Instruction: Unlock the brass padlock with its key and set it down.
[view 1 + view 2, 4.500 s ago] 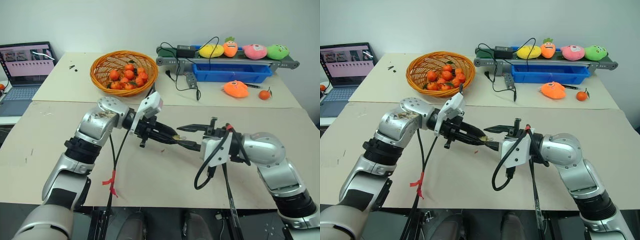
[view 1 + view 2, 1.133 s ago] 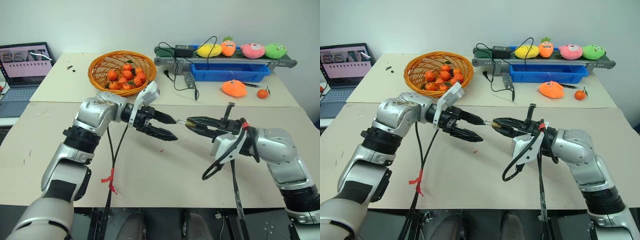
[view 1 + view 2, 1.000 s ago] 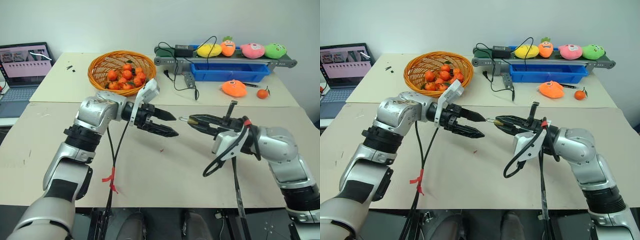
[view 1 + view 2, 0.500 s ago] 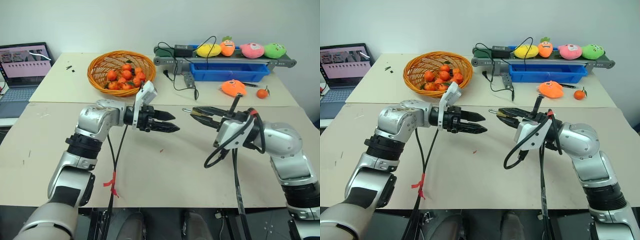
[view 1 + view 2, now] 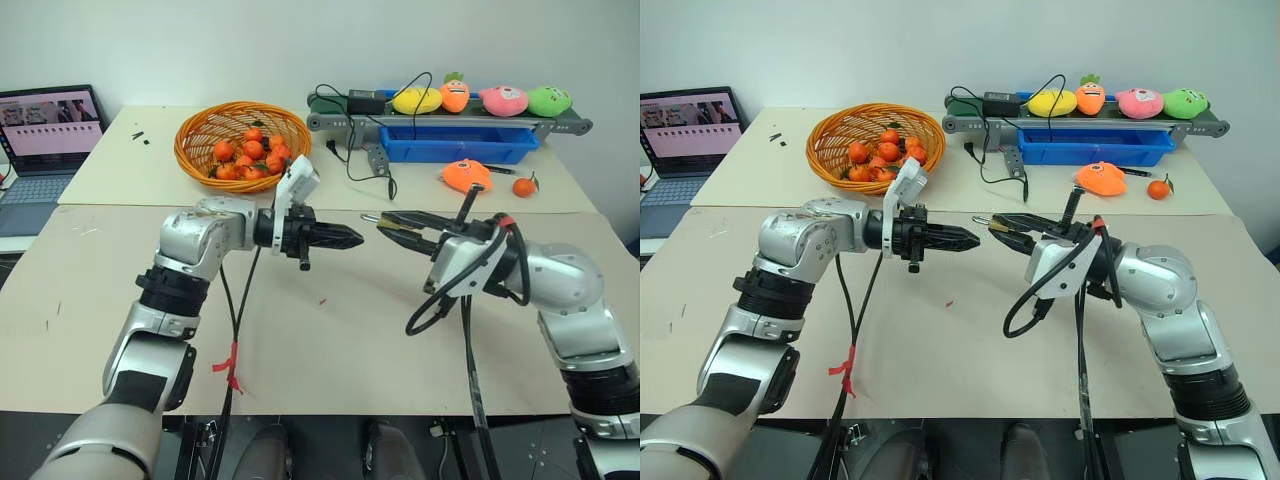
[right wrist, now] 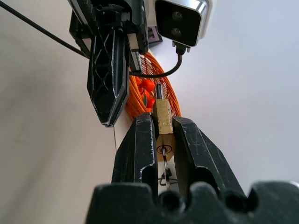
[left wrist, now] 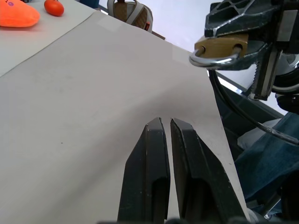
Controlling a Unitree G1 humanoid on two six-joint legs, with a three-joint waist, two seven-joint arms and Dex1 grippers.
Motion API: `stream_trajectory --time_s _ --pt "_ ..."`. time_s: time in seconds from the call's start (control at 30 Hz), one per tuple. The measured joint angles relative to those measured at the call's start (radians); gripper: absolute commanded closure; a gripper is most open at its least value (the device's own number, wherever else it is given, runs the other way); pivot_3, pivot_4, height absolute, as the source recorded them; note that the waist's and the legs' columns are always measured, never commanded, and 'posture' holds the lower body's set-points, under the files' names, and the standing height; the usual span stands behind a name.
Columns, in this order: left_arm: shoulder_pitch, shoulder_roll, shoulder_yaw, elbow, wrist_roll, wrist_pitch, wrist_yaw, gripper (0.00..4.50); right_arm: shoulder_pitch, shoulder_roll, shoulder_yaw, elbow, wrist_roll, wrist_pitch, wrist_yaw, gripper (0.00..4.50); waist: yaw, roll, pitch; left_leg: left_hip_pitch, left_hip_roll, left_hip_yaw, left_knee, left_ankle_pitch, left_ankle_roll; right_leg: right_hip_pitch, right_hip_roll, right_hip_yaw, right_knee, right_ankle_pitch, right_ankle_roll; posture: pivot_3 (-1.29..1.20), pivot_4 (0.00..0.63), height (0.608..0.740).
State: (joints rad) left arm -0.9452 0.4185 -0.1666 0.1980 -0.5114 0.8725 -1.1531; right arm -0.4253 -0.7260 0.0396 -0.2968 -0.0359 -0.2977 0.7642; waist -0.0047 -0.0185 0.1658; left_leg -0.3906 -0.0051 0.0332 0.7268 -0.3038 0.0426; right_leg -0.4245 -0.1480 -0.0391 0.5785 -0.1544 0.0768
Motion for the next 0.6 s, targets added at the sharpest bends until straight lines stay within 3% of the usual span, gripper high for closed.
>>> stream_trajectory --time_s 0.6 --pt "-0.005 -0.008 0.000 0.015 0.003 -0.018 0.003 4.22 0.010 0.016 0.034 0.117 -0.062 -0.099 -0.012 4.29 -0.002 0.000 0.000 0.000 0.000 0.001 0.000 0.000 0.000 0.000 0.000 0.000 0.000 0.000 0.000 0.00 0.150 0.740"
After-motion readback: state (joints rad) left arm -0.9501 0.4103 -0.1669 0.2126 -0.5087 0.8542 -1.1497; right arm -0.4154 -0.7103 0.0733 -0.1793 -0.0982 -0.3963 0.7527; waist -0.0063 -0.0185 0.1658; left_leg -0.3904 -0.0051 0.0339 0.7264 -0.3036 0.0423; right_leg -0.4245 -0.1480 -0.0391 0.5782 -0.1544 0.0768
